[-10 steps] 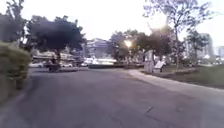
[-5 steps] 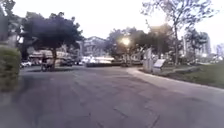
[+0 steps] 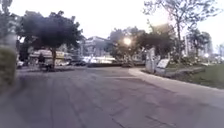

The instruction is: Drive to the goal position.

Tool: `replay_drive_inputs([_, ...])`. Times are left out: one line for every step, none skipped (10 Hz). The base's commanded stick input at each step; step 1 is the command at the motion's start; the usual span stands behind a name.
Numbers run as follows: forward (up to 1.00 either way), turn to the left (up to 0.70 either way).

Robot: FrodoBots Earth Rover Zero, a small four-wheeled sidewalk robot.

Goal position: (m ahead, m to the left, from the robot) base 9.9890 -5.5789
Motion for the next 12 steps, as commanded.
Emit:
replay_drive_inputs([0.70, 0.00])
replay_drive_inputs([0.70, 0.00])
replay_drive_inputs([0.70, 0.00])
replay_drive_inputs([0.70, 0.00])
replay_drive_inputs([0.70, 0.00])
replay_drive_inputs([0.70, 0.00])
replay_drive_inputs([0.70, 0.00])
replay_drive_inputs([0.70, 0.00])
replay_drive_inputs([0.70, 0.00])
replay_drive_inputs([0.70, 0.00])
replay_drive_inputs([0.70, 0.00])
replay_drive_inputs([0.70, 0.00])
